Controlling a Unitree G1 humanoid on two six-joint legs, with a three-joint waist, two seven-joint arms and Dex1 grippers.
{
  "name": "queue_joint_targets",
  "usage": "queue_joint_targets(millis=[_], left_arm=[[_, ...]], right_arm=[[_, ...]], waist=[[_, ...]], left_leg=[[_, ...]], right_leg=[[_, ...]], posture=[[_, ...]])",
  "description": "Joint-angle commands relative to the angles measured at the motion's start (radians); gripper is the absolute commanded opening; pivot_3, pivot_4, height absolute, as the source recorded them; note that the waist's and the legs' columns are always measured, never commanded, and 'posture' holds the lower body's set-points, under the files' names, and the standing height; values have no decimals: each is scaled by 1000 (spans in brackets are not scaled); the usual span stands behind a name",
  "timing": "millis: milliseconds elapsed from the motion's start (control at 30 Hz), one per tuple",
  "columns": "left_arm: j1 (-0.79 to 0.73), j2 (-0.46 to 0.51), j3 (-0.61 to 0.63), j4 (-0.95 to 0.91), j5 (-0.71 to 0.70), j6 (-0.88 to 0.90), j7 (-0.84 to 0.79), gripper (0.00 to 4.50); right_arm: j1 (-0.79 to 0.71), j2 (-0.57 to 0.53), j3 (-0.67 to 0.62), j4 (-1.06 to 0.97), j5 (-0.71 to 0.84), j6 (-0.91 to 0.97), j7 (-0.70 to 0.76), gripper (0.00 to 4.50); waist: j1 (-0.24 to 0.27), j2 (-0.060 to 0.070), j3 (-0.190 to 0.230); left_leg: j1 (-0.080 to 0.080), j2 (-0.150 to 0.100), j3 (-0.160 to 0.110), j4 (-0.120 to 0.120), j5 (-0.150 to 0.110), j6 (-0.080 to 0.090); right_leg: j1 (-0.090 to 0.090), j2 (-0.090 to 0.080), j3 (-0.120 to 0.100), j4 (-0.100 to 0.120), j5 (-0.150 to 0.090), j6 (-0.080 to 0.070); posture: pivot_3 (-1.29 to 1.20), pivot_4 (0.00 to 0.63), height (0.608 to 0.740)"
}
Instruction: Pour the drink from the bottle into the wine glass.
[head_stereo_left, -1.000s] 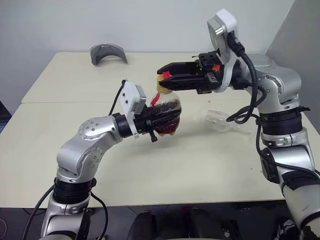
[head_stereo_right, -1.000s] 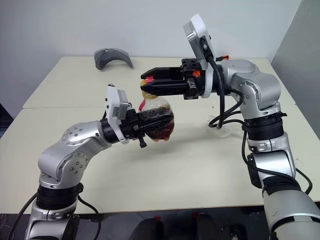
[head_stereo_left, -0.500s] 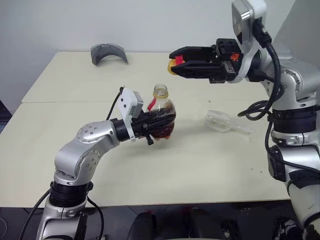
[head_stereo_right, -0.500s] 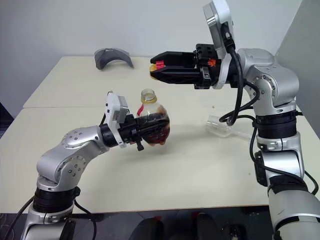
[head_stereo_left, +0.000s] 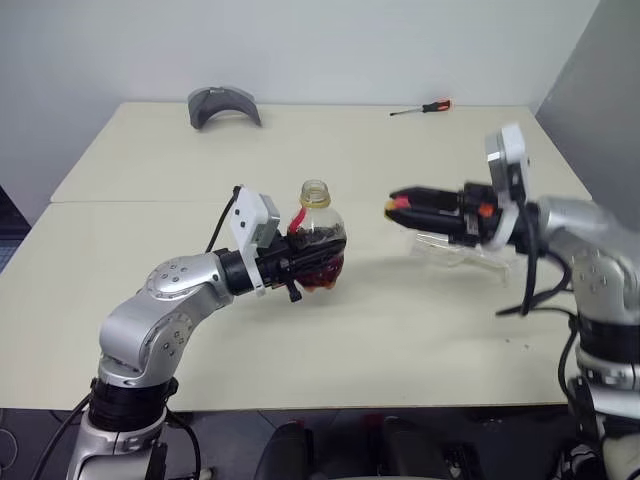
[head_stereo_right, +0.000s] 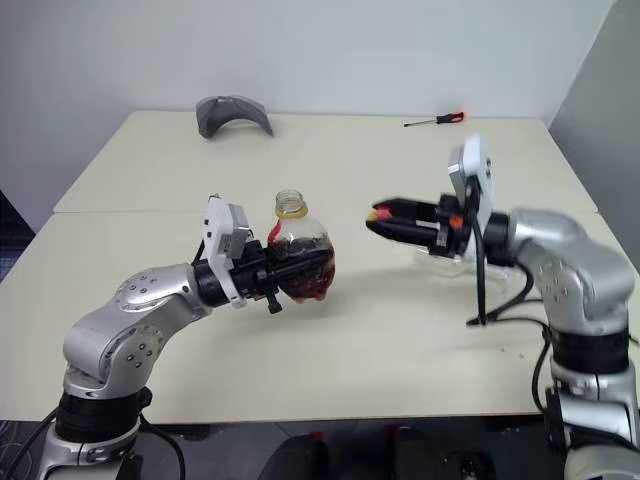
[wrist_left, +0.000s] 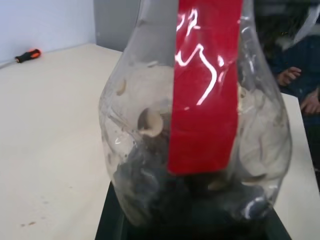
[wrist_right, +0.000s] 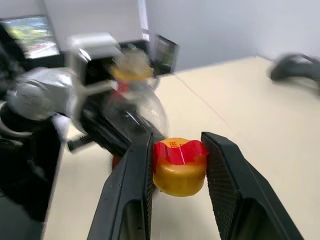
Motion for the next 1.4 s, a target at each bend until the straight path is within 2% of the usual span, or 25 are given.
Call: queue_joint_targets(millis=[33,133,267,400,567,967,1300,1400], left_arm=[[-22,-3,17,-33,-22,-9,7,875],[-17,-5,7,-38,-32,-3,-1,875],[-21,-13,-9,-33,-32,-6,-5,875],[-32,-21,-21,-27,-33,-8,-5,875],[-44,-33,-31,-26,-28,-10,2,875],[-41,-32,-17,-38,-34,-2,14,875],[-48,-29,-17,-25,-31,-6,9,875],[-53,-30,-18,-21,-30,-7,8,875]], right_arm=[[96,34,-44,-158,-15,-4,-165,1195],[218,75,-8,-229,-96,-44,-288,1195],[339,114,58,-221,-249,-147,-401,1195],[409,149,131,-141,-365,-258,-451,1195],[424,232,172,31,-502,-403,-548,1195],[388,247,144,68,-504,-392,-520,1195],[434,213,120,72,-493,-342,-476,4374],[419,215,109,67,-486,-335,-472,4444]], waist=[[0,0,0],[0,0,0],[2,0,0],[2,0,0],[1,0,0],[2,0,0],[2,0,0],[2,0,0]], left_leg=[[1,0,0,0,0,0],[1,0,0,0,1,-1],[1,0,1,0,2,-3],[2,0,1,0,2,-4],[2,0,1,0,2,-4],[2,0,1,0,2,-4],[2,0,1,0,2,-3],[2,0,1,0,2,-3]], right_leg=[[0,0,1,1,0,0],[0,1,0,1,0,0],[1,1,1,0,0,0],[1,1,1,0,0,0],[1,2,2,0,0,0],[1,2,2,0,0,0],[1,2,2,0,0,0],[1,2,2,0,0,0]], posture=[[0,150,740],[0,150,740],[0,150,740],[0,150,740],[0,150,740],[0,150,740],[0,150,740],[0,150,740]])
